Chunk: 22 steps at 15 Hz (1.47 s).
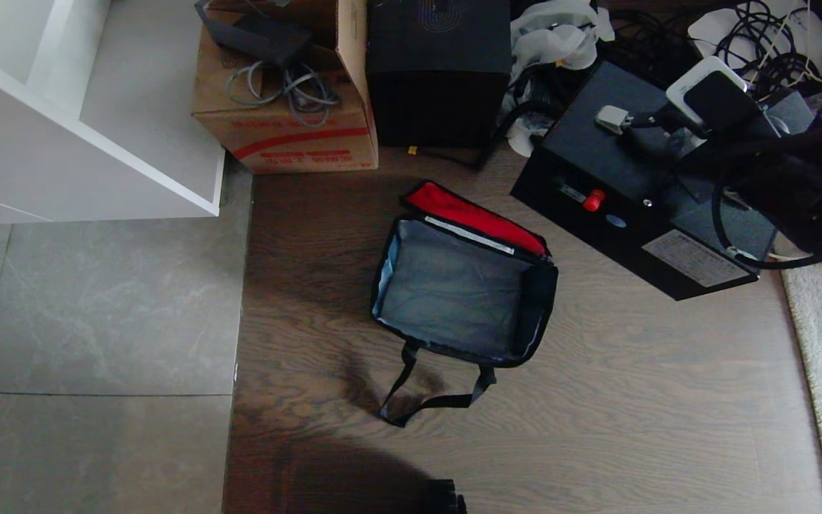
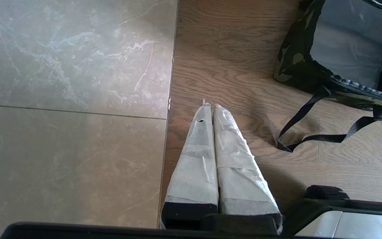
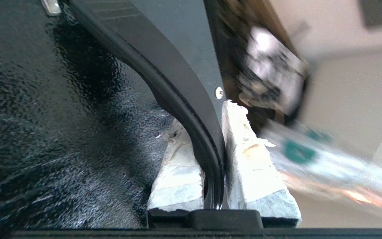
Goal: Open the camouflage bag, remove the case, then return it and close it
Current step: Place the black box back
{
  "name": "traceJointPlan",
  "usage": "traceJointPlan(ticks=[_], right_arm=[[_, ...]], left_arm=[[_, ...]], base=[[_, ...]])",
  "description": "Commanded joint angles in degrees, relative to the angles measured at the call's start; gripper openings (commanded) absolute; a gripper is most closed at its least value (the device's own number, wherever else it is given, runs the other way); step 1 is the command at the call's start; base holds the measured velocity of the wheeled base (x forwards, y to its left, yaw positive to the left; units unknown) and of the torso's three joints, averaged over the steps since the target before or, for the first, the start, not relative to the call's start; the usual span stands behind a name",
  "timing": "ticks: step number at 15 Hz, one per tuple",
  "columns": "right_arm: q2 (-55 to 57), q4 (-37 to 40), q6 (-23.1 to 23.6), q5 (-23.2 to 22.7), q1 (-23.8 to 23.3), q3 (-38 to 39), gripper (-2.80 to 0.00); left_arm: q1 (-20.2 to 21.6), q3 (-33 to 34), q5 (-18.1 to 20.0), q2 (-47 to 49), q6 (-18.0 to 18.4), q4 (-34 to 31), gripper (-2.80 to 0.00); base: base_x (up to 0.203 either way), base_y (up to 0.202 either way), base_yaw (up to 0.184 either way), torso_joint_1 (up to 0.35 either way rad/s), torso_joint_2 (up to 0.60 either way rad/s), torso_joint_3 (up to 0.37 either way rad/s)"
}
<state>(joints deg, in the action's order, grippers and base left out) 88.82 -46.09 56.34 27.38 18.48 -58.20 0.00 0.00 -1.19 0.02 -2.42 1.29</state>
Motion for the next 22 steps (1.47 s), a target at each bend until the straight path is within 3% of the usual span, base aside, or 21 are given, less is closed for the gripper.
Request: traceJointPlan(ticks=[1, 3, 9, 11, 14, 19, 22], right_arm=[[-3.1, 0.95, -2.28, -0.2, 6.8, 1.91, -2.8], [-2.75, 2.21, -5.85, -1.77, 11.03, 2.3, -2.8], [0.2, 1.89, -6.59, -6.46, 16.48, 4.44, -2.8], [2.27, 1.56, -9.26, -8.15, 18.0, 4.42, -2.8], [5.17, 1.53, -12.27, -14.84, 18.78, 4.5, -2.8], [9.53, -0.84, -12.98, -17.14, 18.74, 4.22, -2.8], [10.74, -0.2, -13.24, -21.71, 18.7, 3.36, -2.8]], left_arm=[[0.0, 0.45, -0.04, -0.02, -0.04, 0.03, -2.8], [0.0, 0.44, -0.04, -0.02, -0.04, 0.03, -2.8], [0.0, 0.45, -0.07, -0.02, -0.04, 0.03, -2.8], [0.0, 0.44, -0.04, -0.02, -0.04, 0.03, -2.8], [0.0, 0.5, -0.04, -0.02, -0.04, 0.03, -2.8], [0.0, 0.5, -0.04, -0.02, -0.04, 0.03, -2.8], [0.0, 0.53, -0.04, -0.02, -0.04, 0.03, -2.8]], base=[[0.0, 0.0, 0.0, 0.0, 0.0, 0.0], [0.0, 0.0, 0.0, 0.0, 0.0, 0.0], [0.0, 0.0, 0.0, 0.0, 0.0, 0.0], [0.0, 0.0, 0.0, 0.0, 0.0, 0.0], [0.0, 0.0, 0.0, 0.0, 0.0, 0.0], [0.0, 0.0, 0.0, 0.0, 0.0, 0.0], [0.0, 0.0, 0.0, 0.0, 0.0, 0.0]])
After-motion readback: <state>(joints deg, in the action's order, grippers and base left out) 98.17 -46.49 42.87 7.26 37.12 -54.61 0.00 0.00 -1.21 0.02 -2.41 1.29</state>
